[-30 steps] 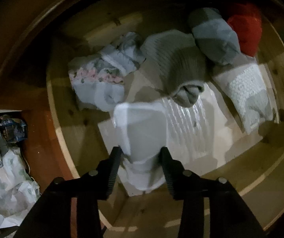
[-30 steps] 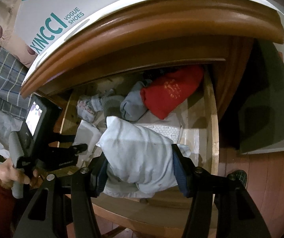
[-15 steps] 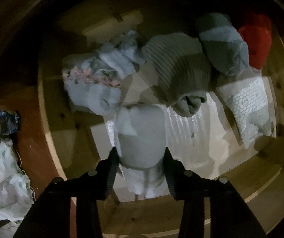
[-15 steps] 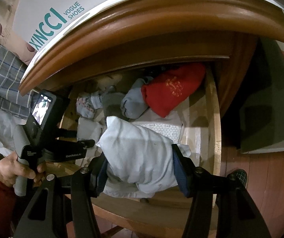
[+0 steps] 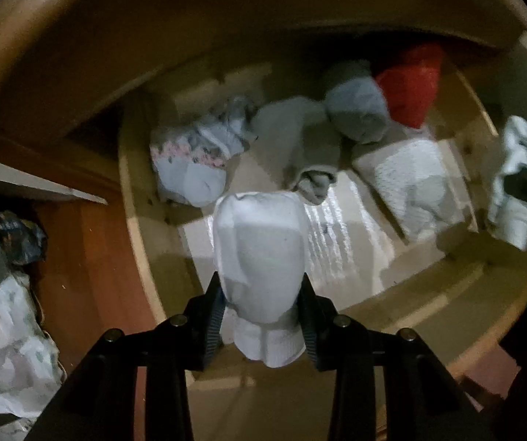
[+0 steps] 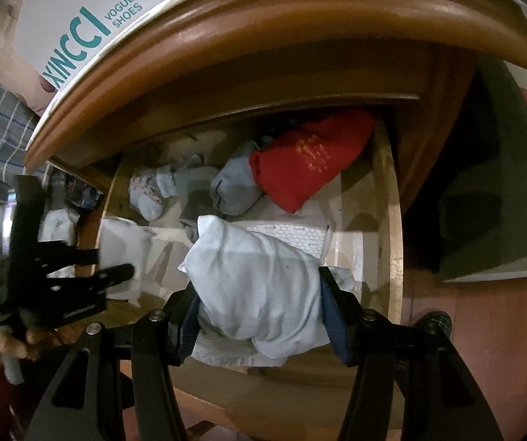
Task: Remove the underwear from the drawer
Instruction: 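Lift the white underwear with the left gripper and release it into the white box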
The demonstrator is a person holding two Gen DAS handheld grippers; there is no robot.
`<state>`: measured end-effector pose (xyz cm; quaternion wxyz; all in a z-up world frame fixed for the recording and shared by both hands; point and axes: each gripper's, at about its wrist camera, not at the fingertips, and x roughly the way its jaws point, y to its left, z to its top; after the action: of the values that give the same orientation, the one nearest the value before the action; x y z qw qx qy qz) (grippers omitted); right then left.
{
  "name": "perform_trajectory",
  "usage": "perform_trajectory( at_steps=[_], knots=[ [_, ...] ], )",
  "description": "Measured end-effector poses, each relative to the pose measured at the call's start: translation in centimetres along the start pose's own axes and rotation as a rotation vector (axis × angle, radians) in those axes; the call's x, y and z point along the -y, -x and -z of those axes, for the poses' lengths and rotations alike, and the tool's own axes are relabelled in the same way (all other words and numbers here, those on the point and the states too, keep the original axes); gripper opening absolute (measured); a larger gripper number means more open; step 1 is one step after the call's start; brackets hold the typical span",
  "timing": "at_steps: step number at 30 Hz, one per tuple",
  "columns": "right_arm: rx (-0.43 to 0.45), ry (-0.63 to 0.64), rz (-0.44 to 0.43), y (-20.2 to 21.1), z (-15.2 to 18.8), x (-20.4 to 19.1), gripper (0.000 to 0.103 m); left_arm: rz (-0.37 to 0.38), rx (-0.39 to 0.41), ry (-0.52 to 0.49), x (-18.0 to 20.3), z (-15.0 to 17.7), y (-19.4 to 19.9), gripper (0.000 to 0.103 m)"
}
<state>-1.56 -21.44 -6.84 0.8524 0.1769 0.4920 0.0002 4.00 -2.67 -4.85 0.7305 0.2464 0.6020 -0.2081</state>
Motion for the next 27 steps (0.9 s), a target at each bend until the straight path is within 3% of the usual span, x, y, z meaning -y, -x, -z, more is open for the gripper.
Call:
perform_trajectory(
  at_steps=[6,13,19,27],
  knots=[
    [-0.013,0.005,0.024,-0.5,0.0,-0.2,0.054,-0.048,0.146,-0.029,0.5,1.3,4.7,0.038],
    [-0.019,0.009,0.045,-0.8,0.0,-0.4,0.054,-0.108,0.255,-0.037,-0.1,1.5,9.5,0.038],
    [-0.031,0.013,0.058,-1.1,0.0,-0.4,0.054,-0.102,0.339,-0.038,-1.1,1.1,13.9,0.038],
    [-0.037,0.004,0.055,-1.2,-0.1,-0.3,0.054,-0.098,0.533,-0.038,-3.3,-1.5,22.4,0.038]
  ],
)
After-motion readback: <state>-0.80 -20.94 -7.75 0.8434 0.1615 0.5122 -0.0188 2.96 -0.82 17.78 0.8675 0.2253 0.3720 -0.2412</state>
